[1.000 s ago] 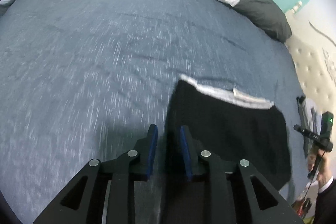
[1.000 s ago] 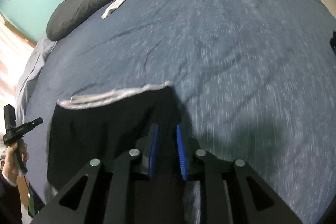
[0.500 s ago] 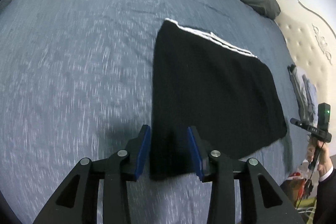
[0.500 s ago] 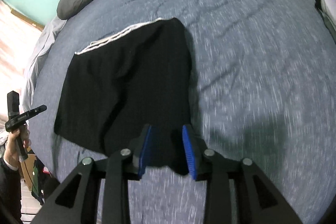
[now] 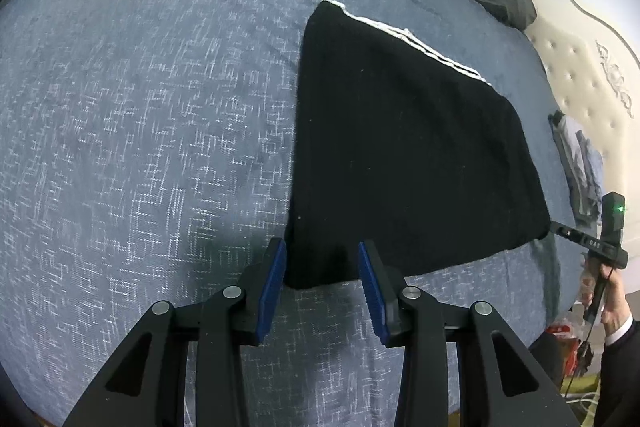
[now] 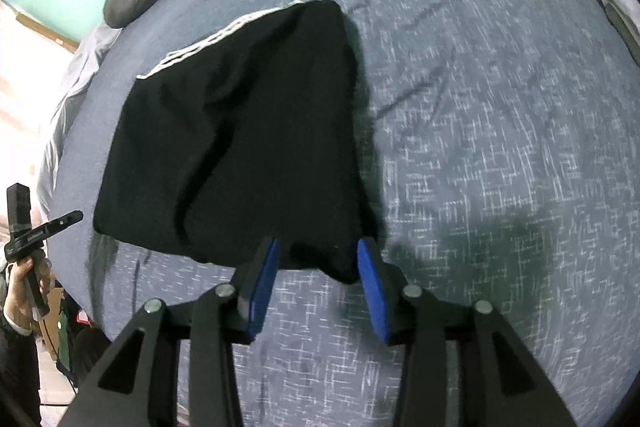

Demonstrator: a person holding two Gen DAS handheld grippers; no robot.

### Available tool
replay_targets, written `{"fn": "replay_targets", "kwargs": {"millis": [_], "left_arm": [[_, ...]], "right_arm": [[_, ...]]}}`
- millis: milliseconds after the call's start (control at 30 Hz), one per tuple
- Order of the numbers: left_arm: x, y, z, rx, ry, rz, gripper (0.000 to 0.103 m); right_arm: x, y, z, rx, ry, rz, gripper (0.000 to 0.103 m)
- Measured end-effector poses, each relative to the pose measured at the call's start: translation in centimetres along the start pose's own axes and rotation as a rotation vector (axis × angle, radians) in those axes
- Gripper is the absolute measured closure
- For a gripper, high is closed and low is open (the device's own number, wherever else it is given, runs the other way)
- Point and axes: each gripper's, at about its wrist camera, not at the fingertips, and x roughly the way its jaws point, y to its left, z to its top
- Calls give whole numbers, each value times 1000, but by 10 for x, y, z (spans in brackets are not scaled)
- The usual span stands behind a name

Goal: Fold clothes

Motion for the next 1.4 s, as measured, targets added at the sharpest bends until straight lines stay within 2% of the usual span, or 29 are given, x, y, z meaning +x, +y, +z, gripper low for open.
{"fn": "replay_targets", "kwargs": {"millis": [333,400,567,667,900,1033,1200,1300,1400], "left_arm": [[27,6,-1,5,57,-8,63],[32,6,-2,6,67,-14,66],[39,5,-4,28,80,-8,87],[39,4,-4,41,81,1,92],[31,7,-5,36,70,-1,94],[25,10,-3,31,70,-2,95],[30,10,-4,41,87,20,95],[37,12,-5,26,103,24,95],[52,-1,1,22,118,30,95]], "right_arm": [[15,-11,-1,-6,13,-8,61],[17,-10,-1,-21,12,-12,61],[21,-8,0,-53,18,-3,83],[18,-4,1,-81,4,-12,93],[0,0,6,-111,-32,-13,96],[-15,3,14,-116,-23,15,97],[-29,8,20,-167,-27,7,98],[-18,-6,15,-133,-3,-1,98],[-4,-22,6,-84,20,4,98]]}}
